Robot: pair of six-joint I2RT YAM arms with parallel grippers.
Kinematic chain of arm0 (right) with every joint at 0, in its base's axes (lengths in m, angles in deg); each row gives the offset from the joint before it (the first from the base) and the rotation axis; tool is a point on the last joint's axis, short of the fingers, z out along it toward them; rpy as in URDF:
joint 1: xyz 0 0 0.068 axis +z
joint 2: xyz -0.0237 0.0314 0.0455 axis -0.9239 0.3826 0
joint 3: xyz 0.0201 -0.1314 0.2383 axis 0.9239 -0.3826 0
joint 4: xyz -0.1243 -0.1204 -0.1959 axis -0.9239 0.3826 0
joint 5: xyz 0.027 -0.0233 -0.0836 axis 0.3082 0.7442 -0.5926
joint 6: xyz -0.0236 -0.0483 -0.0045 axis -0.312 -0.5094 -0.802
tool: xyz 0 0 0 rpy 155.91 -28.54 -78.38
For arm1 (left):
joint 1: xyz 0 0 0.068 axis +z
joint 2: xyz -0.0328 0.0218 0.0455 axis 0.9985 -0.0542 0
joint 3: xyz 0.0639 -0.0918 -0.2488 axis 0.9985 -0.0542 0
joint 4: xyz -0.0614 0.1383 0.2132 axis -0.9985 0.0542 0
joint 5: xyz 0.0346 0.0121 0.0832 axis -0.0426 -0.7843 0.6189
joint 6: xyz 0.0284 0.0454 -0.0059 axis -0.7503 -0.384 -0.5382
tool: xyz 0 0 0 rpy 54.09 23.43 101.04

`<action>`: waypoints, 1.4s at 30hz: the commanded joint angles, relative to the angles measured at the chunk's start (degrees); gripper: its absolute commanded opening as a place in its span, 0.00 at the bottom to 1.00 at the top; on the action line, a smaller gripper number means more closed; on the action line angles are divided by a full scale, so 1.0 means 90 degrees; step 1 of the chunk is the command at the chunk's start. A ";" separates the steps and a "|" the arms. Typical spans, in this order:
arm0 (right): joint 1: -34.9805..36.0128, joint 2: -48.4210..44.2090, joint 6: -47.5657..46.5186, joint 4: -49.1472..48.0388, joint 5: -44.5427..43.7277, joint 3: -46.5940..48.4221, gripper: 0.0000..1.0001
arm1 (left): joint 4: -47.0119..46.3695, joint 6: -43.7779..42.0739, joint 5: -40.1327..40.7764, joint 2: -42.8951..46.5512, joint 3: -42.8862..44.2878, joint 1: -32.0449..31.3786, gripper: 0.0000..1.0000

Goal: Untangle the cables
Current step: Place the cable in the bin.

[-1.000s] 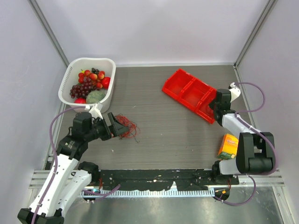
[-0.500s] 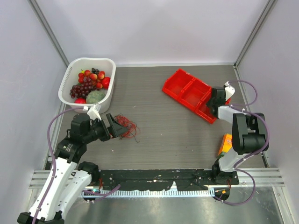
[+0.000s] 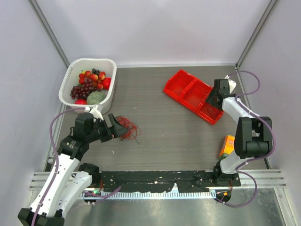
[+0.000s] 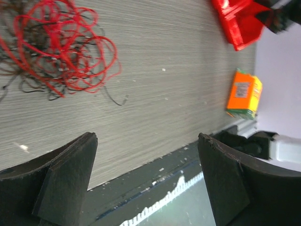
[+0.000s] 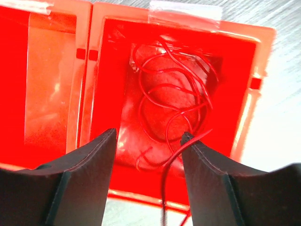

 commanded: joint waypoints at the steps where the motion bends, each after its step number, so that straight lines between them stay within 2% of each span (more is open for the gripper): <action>1: -0.0033 -0.0893 -0.0324 0.0715 -0.0200 0.0080 0.64 | 0.0328 -0.0223 0.0966 -0.0223 0.0310 0.0016 0.92; 5: -0.0033 -0.1546 -0.0382 0.0999 -0.0473 0.0080 0.67 | 0.0310 0.0089 0.1465 -0.0457 0.0427 0.0016 0.93; 9: -0.0024 -0.2054 -0.0577 0.1204 -0.0874 0.0138 0.70 | -0.0022 0.0284 0.1495 -0.0623 0.0437 0.0016 0.93; 13: 0.0025 -0.2348 -0.0753 0.1283 -0.0583 0.0217 0.70 | -0.0188 0.0363 0.1533 -0.0955 0.0398 0.0016 0.92; 15: 0.0571 -0.2514 -0.0890 0.1128 -0.0017 0.0159 0.68 | -0.0286 0.0392 0.1680 -0.1140 0.0379 0.0016 0.91; 16: 0.1085 -0.2544 -0.0939 0.1069 0.0313 0.0139 0.68 | -0.0344 0.0383 0.1777 -0.1257 0.0379 0.0016 0.90; 19: 0.2239 -0.2544 -0.1008 0.0709 0.1095 0.0002 0.67 | -0.0578 0.0305 0.2099 -0.1658 0.0398 0.0016 0.83; 20: 0.2687 -0.2476 -0.0930 0.0484 0.1639 -0.0114 0.66 | -0.0637 0.0276 0.2207 -0.1910 0.0417 0.0016 0.81; 23: 0.3432 -0.2271 -0.0220 -0.0502 0.2454 -0.0602 0.62 | -0.0707 0.0081 0.2567 -0.2555 0.0612 0.0016 0.64; 26: 0.4416 -0.1756 0.0338 -0.1740 0.2952 -0.0993 0.59 | -0.0268 0.0002 0.3162 -0.2986 0.0954 0.0006 0.54; 27: 0.4642 -0.1618 0.0417 -0.1967 0.3002 -0.0984 0.58 | -0.0160 0.0021 0.3406 -0.2977 0.0984 0.0006 0.54; 28: 0.5012 -0.1317 0.0476 -0.2220 0.3031 -0.0936 0.58 | -0.0101 0.0050 0.3680 -0.2871 0.0955 0.0006 0.59; 31: 0.5834 -0.0759 0.0467 -0.2477 0.2818 -0.0702 0.58 | -0.0072 0.0245 0.4607 -0.2432 0.0740 0.0026 0.84; 33: 0.6069 -0.0387 0.0496 -0.2604 0.2904 -0.0526 0.58 | -0.0052 0.0266 0.4844 -0.2314 0.0740 0.0084 0.91; 37: 0.6265 0.0033 0.0711 -0.3023 0.3148 -0.0428 0.58 | -0.0285 0.0022 0.4913 -0.2780 0.0876 0.0250 0.91; 42: 0.6285 -0.0131 0.0770 -0.3112 0.3051 -0.0545 0.58 | -0.0754 -0.0213 0.4464 -0.3912 0.1062 0.0280 0.86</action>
